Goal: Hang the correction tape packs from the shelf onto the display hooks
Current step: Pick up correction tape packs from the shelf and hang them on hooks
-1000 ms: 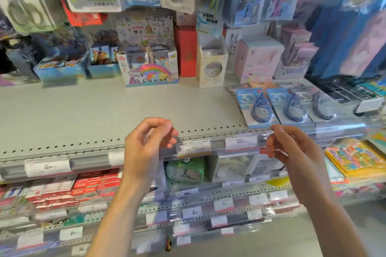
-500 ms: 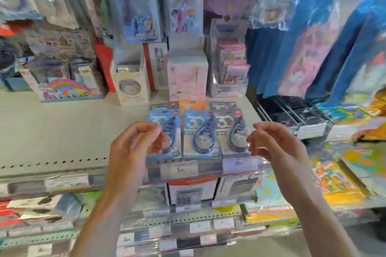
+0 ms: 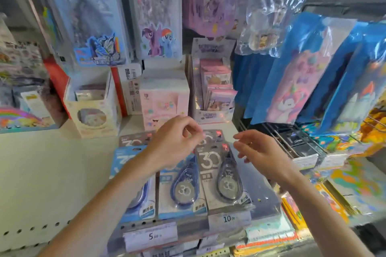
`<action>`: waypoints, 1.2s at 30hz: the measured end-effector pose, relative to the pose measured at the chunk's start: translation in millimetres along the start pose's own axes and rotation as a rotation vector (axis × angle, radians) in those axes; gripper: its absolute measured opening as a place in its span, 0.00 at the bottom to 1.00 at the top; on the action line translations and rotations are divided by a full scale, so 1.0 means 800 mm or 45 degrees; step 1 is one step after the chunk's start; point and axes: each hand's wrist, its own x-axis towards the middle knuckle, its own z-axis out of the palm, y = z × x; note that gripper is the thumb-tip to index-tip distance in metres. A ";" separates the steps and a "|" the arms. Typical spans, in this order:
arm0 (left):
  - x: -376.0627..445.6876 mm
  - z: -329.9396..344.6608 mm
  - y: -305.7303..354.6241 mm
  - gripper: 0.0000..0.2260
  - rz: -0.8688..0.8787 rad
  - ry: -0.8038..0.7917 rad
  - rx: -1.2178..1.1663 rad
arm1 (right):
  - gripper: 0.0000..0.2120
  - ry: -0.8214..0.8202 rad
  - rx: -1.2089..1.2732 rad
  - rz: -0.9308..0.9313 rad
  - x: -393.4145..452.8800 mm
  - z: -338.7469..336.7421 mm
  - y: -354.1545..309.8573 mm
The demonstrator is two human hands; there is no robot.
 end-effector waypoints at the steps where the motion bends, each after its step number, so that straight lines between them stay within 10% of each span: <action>1: 0.010 0.005 -0.006 0.05 0.021 -0.059 0.160 | 0.09 -0.024 -0.067 0.031 0.007 0.004 0.003; 8: 0.025 0.017 -0.023 0.08 0.032 -0.277 0.491 | 0.13 -0.108 -0.082 0.130 0.023 0.017 0.011; 19: 0.049 0.021 0.014 0.04 -0.098 -0.091 -0.308 | 0.10 -0.177 0.488 0.052 0.041 -0.025 -0.020; 29: 0.039 0.019 0.007 0.31 -0.281 0.003 -0.655 | 0.09 -0.035 0.725 -0.026 0.086 -0.006 -0.045; 36: 0.015 -0.001 -0.007 0.30 -0.281 0.279 -0.607 | 0.10 -0.164 -0.057 -0.260 0.078 -0.002 -0.025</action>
